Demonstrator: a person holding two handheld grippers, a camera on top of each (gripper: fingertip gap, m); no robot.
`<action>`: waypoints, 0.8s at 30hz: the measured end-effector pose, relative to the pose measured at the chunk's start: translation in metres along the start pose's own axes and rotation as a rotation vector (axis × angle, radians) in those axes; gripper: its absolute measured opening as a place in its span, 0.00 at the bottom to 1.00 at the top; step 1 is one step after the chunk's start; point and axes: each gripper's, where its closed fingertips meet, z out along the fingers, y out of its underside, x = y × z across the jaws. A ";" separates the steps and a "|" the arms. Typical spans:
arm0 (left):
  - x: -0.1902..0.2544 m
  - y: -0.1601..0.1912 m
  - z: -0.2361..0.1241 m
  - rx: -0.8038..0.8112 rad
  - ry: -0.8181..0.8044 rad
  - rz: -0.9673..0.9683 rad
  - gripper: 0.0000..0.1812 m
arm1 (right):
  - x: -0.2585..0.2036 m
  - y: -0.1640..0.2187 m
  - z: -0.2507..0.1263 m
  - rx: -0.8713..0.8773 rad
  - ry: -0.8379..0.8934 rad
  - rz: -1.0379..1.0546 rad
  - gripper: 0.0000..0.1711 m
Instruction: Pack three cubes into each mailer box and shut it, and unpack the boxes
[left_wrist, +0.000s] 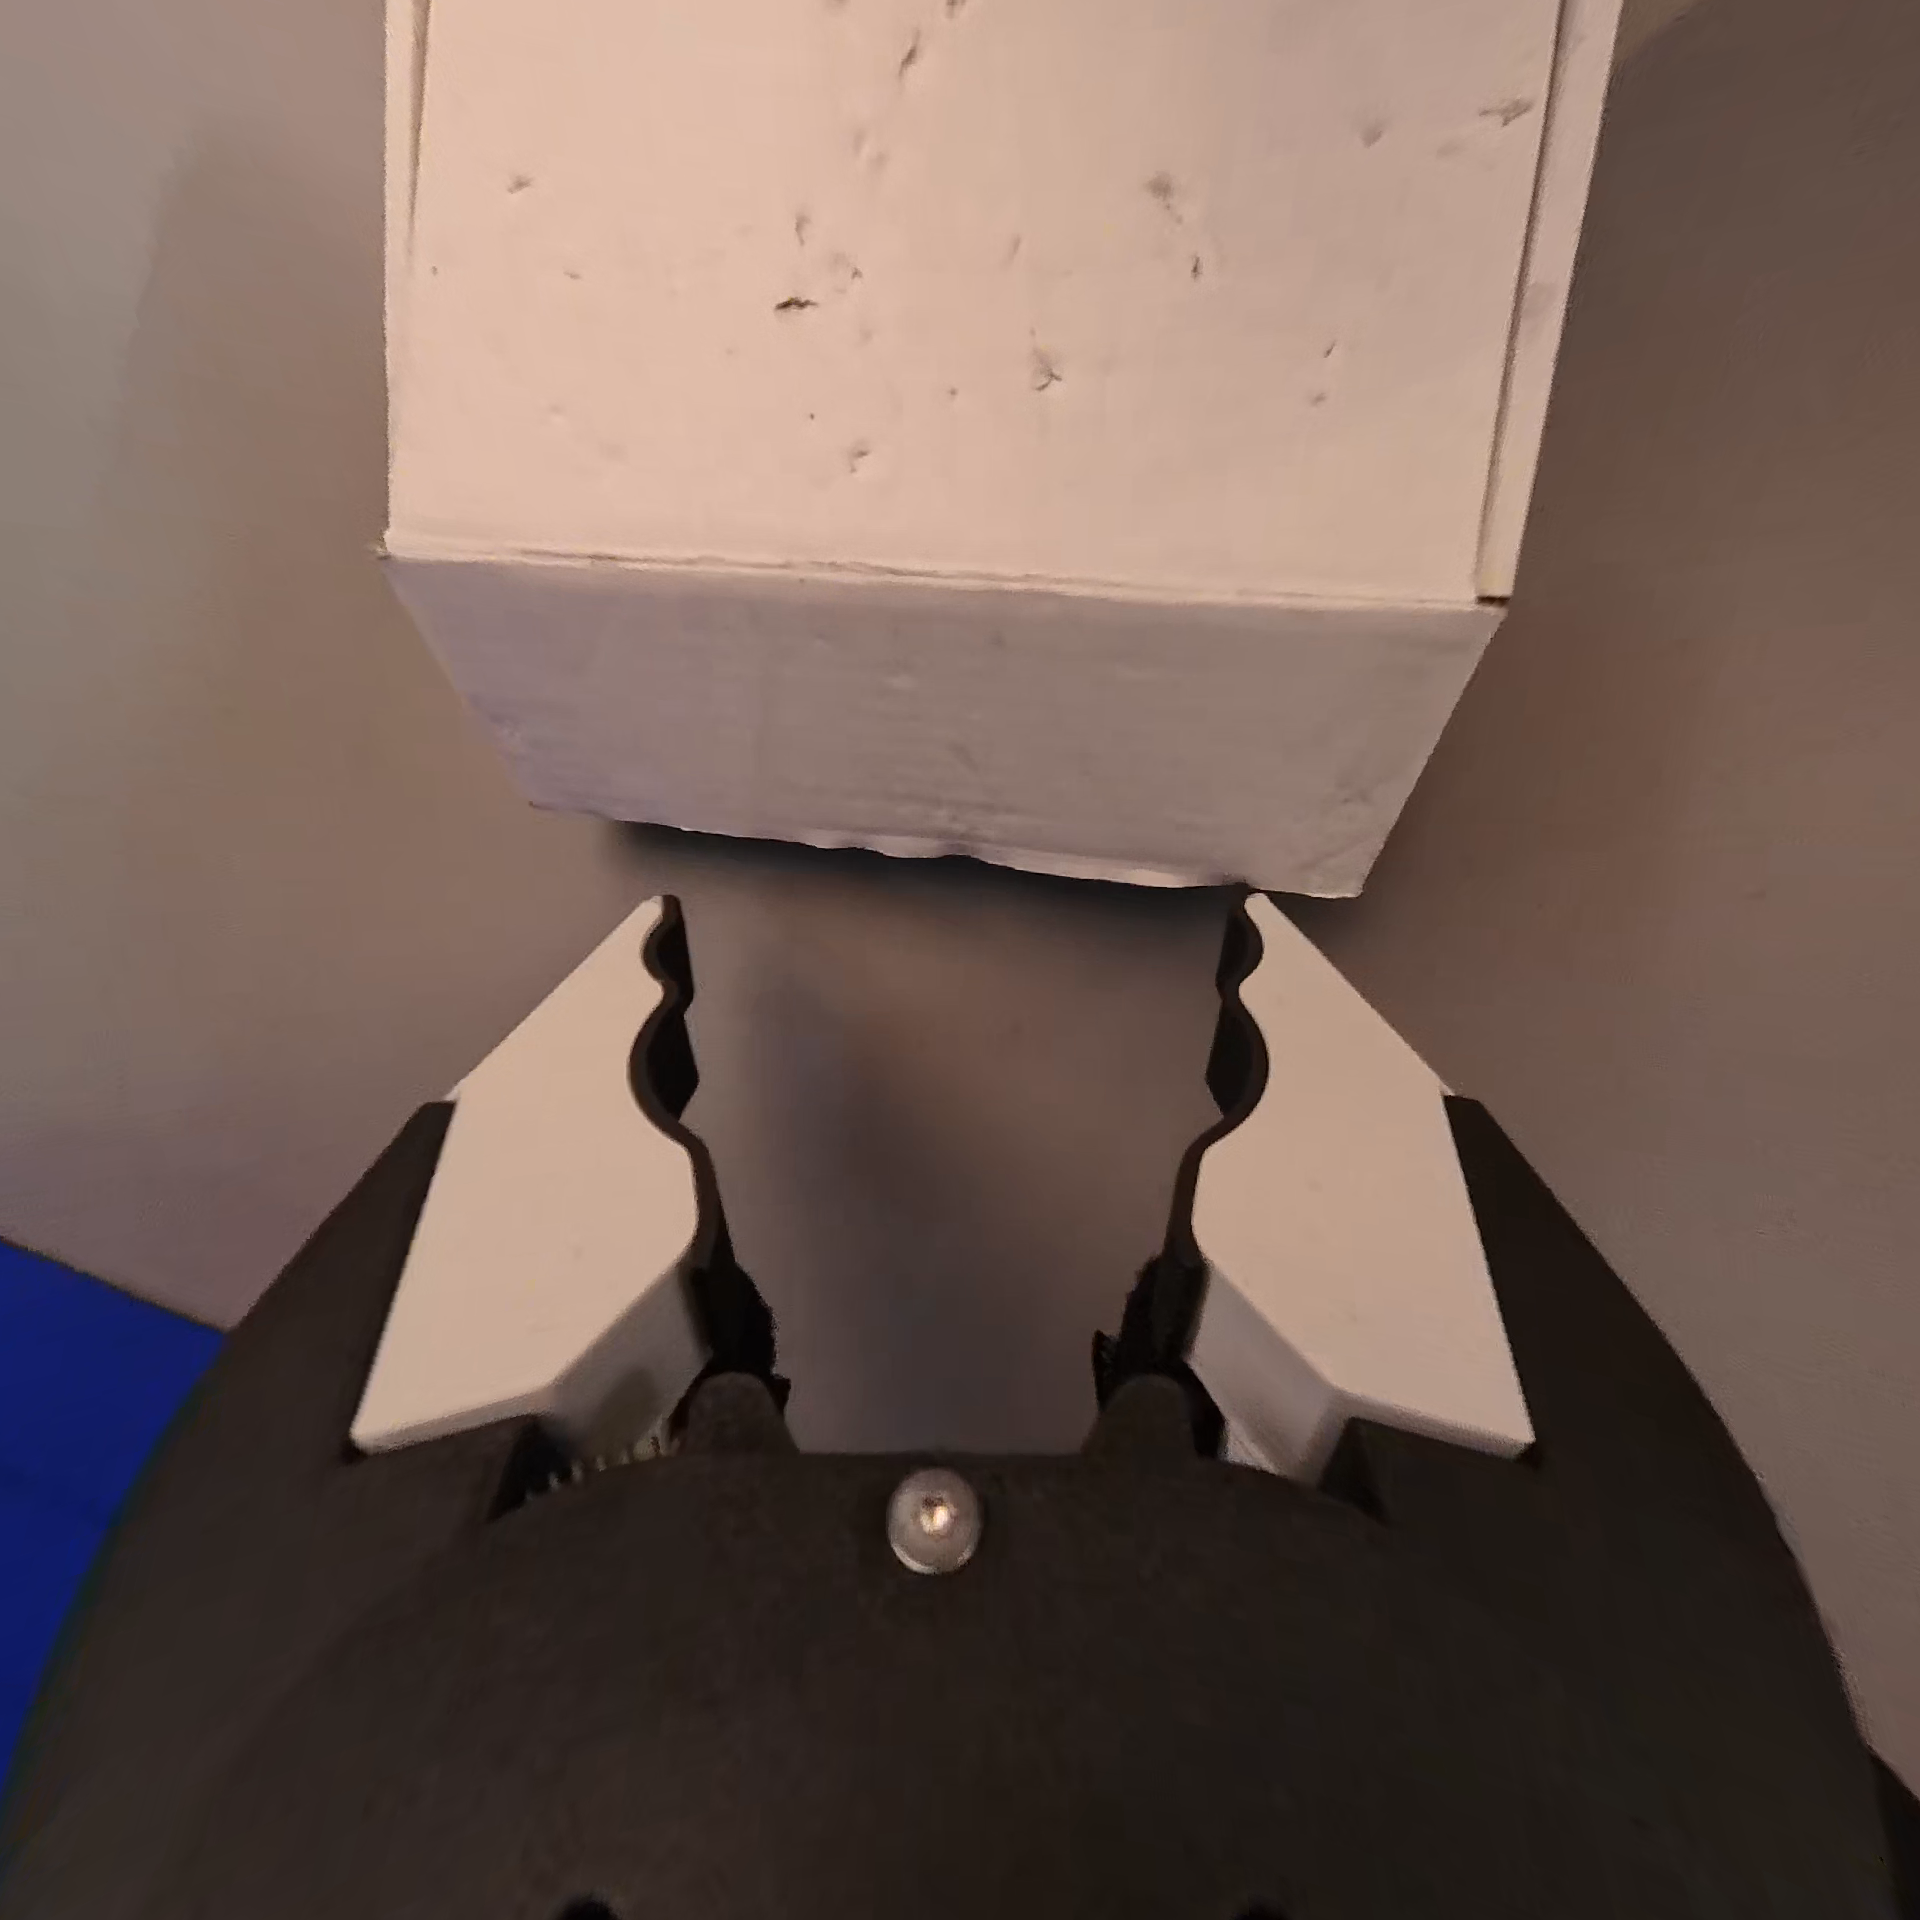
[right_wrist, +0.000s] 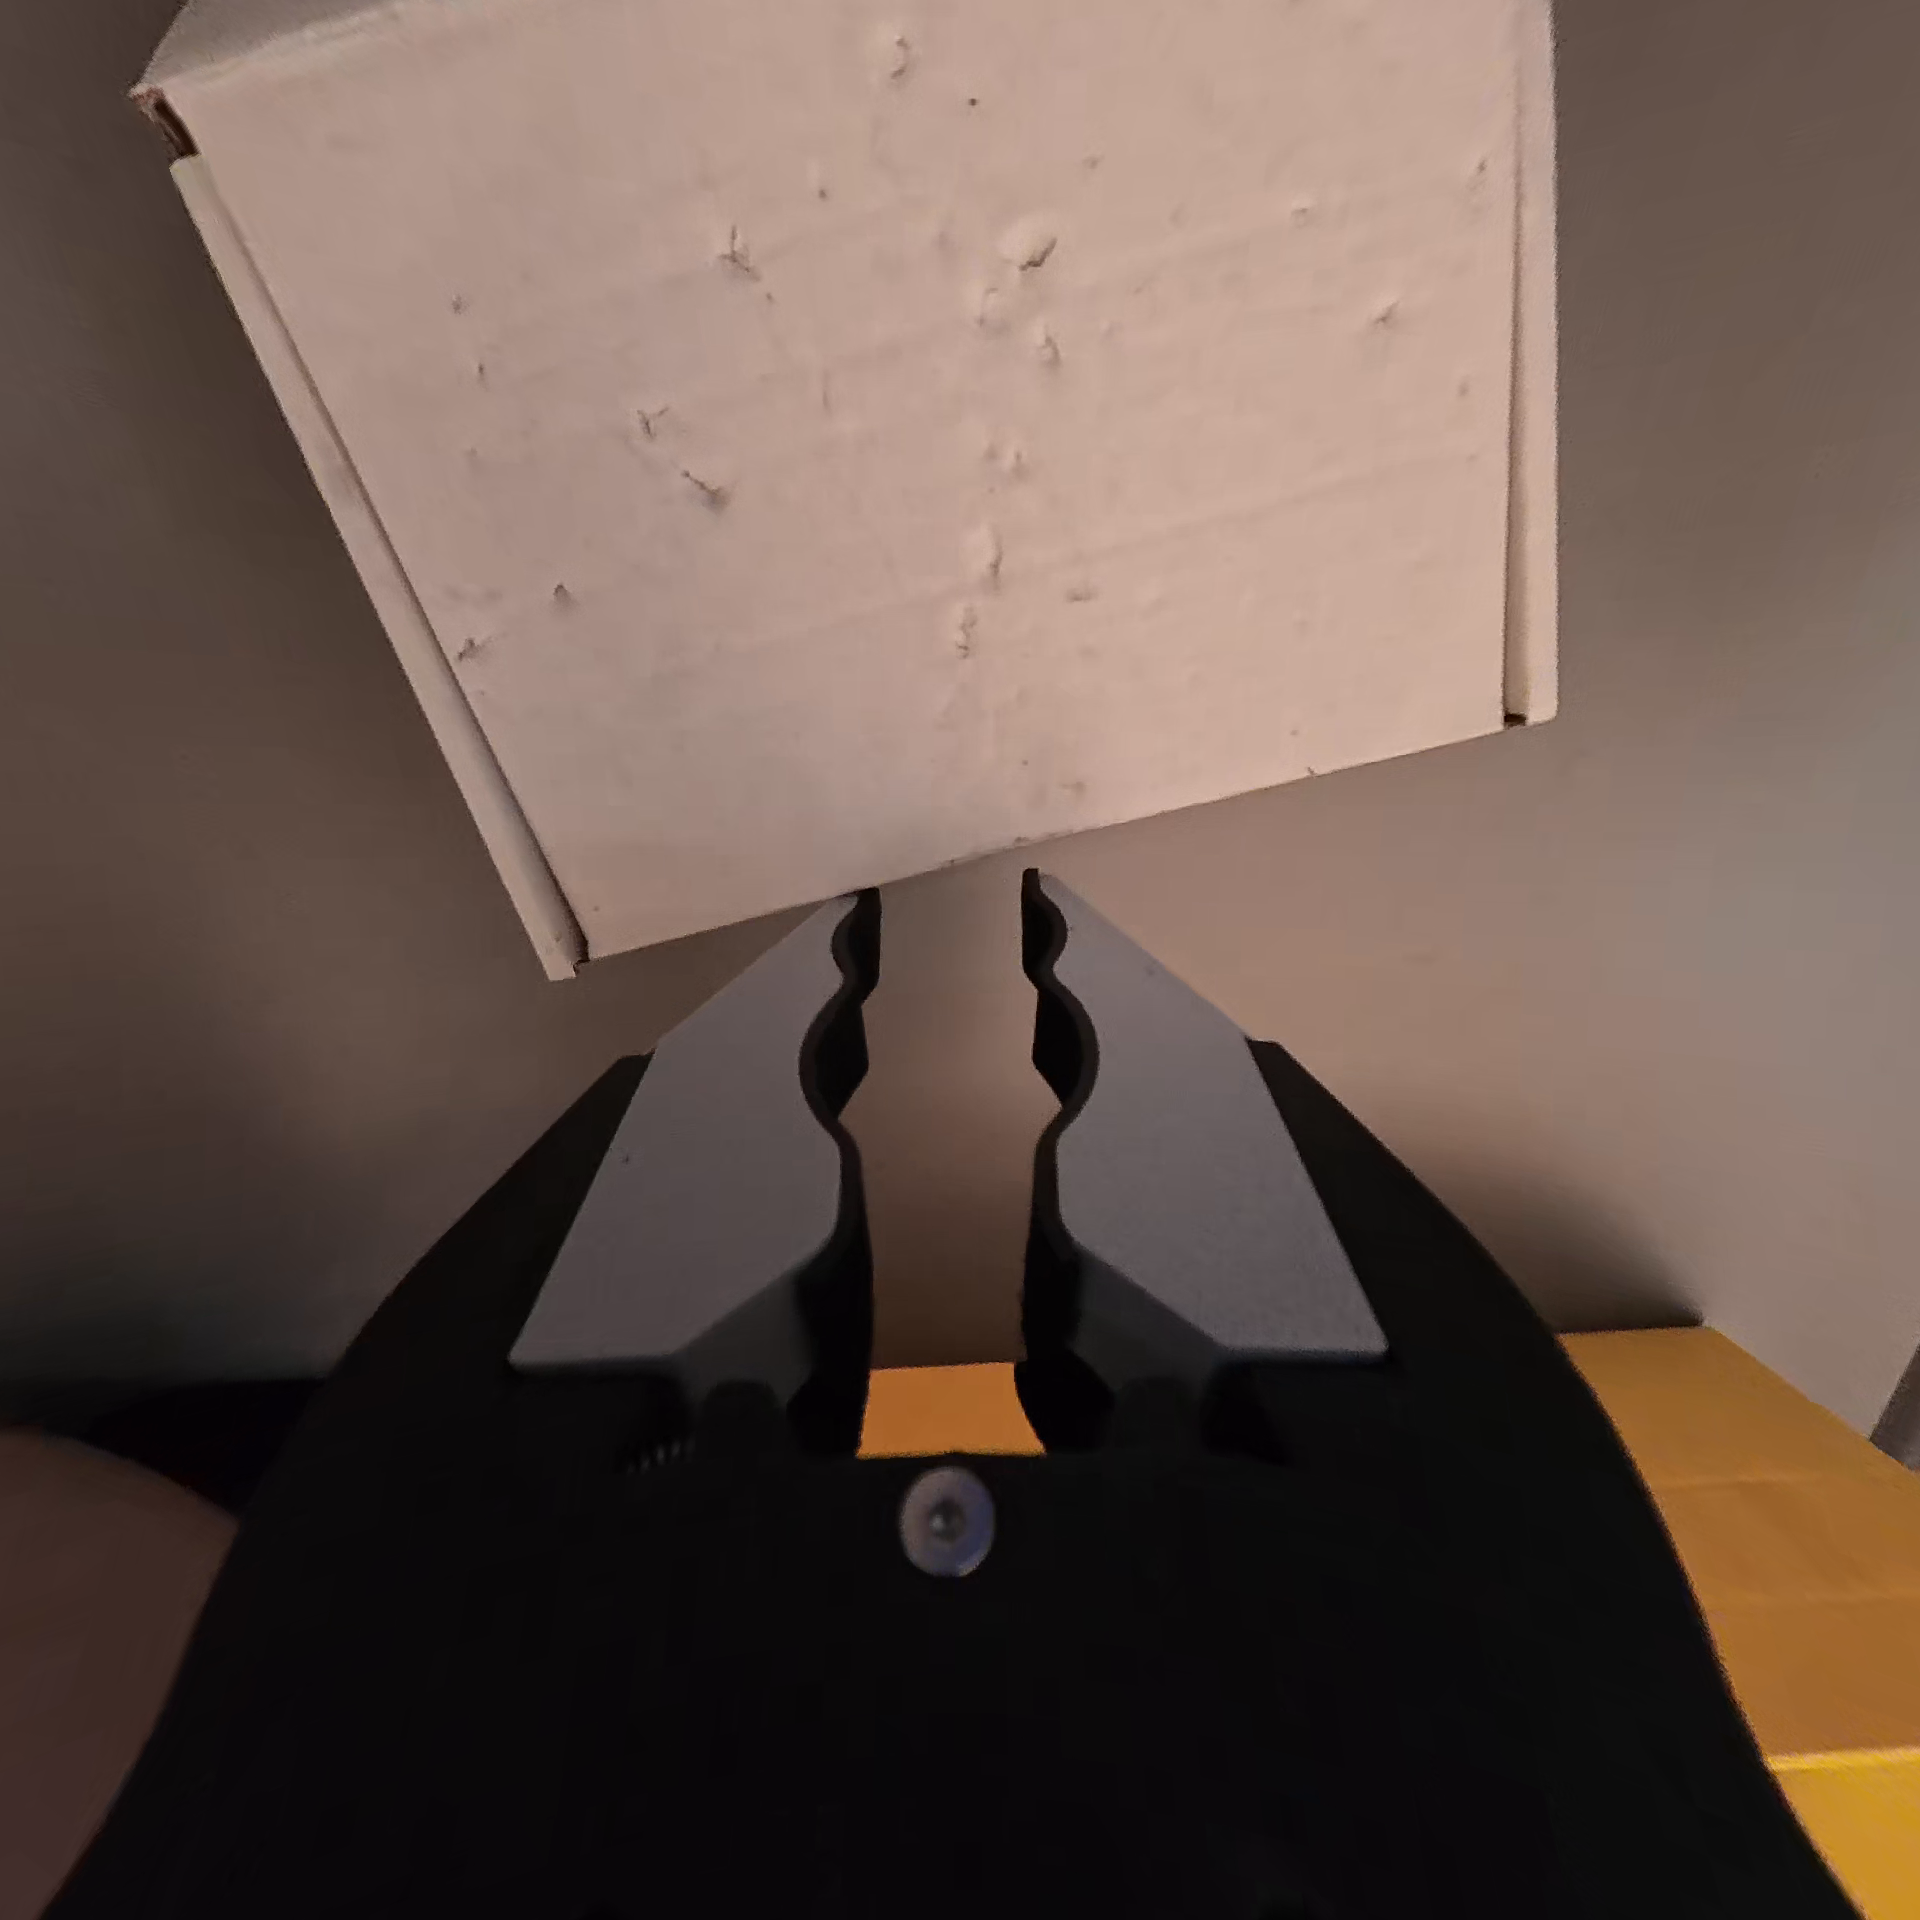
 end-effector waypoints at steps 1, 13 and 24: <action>0.000 0.002 -0.001 -0.015 0.004 0.010 0.56 | 0.000 -0.002 0.000 0.006 0.009 -0.011 0.16; -0.026 0.016 -0.025 -0.330 0.002 0.189 0.54 | 0.000 -0.014 0.003 0.060 0.004 -0.058 0.26; -0.025 0.004 -0.001 -0.336 0.115 0.225 0.60 | 0.004 -0.023 0.005 0.153 -0.018 -0.047 0.36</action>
